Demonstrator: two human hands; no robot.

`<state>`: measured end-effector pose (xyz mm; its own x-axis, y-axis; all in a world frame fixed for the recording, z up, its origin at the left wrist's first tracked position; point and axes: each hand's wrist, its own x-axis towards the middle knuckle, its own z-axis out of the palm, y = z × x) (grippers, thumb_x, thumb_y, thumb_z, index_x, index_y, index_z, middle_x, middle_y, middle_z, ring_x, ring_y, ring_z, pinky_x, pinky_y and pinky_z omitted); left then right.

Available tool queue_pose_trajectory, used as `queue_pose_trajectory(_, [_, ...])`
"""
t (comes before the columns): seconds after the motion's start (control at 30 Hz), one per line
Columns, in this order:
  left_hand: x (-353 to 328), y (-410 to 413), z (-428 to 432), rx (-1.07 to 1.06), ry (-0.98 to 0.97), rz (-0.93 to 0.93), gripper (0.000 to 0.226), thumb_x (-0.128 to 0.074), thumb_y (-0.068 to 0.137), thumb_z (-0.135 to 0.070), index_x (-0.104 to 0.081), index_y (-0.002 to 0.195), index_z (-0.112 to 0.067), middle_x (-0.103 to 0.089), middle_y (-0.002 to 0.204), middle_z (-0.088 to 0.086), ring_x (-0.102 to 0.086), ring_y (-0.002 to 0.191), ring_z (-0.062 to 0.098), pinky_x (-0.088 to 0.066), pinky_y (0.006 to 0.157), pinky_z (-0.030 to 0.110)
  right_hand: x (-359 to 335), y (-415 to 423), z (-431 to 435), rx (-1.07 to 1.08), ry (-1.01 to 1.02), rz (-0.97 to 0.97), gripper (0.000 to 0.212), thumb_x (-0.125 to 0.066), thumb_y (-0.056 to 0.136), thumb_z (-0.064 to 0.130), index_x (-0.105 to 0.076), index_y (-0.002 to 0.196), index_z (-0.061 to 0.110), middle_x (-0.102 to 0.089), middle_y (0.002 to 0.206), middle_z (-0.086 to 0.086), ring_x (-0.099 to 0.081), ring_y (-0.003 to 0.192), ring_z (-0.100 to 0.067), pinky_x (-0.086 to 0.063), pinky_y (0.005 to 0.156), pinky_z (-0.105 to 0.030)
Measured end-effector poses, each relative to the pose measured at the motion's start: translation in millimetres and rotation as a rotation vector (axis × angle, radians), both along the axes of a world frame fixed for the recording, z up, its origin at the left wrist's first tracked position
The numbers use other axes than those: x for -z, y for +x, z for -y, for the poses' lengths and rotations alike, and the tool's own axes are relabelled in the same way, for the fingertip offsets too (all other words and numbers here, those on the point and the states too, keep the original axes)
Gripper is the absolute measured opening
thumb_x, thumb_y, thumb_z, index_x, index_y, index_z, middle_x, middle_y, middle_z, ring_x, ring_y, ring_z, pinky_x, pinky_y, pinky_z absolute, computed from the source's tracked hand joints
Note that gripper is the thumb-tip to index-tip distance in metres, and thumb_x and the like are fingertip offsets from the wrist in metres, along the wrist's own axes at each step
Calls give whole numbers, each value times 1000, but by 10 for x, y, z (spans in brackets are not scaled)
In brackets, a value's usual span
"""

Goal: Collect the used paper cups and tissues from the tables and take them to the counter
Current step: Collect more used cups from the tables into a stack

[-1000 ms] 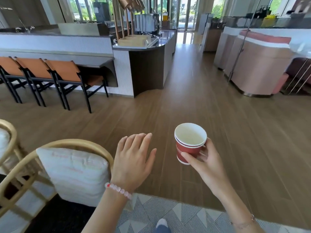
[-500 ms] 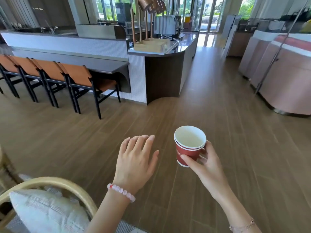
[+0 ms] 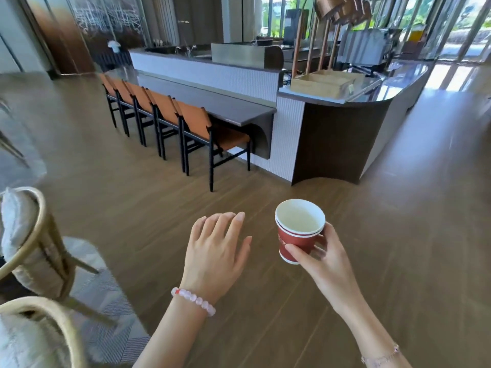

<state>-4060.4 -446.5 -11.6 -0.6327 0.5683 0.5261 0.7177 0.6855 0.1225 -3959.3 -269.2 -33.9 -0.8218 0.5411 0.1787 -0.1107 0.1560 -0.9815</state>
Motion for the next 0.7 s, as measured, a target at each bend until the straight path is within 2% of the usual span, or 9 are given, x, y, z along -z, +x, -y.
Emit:
queue_pose_trajectory(0.13, [-6, -349, -255, -93, -9, 8, 44, -39, 89, -37, -60, 117, -11, -64, 109, 2, -60, 101, 26, -45, 92, 44, 5, -509, -392, -91, 2, 3, 52, -81, 71, 16, -56, 111, 37, -68, 105, 11, -66, 99, -5, -52, 75, -14])
queue_pose_trajectory(0.27, [61, -807, -384, -193, -30, 25, 44, -39, 90, -37, -61, 117, -10, -64, 108, 2, -61, 100, 26, -46, 91, 43, 80, -1102, -629, -161, 6, 17, 51, -81, 70, 16, -56, 109, 39, -68, 103, 17, -65, 98, -4, -51, 74, -13])
queue_pose_trajectory(0.37, [147, -1245, -421, -259, -26, 41, 44, -39, 89, -38, -60, 117, -11, -64, 108, 2, -60, 100, 26, -46, 91, 43, 138, -1657, -712, -211, 10, 30, 52, -82, 69, 19, -56, 110, 37, -68, 103, 17, -65, 99, -5, -53, 77, -19])
queue_pose_trajectory(0.7, [205, -3323, -320, -391, 43, 3, 42, -40, 89, -37, -61, 116, -11, -64, 108, 1, -60, 98, 25, -45, 90, 43, 167, -4022, -622, -401, 3, 19, 51, -81, 72, 14, -57, 111, 35, -70, 104, 10, -67, 98, -8, -53, 72, -15])
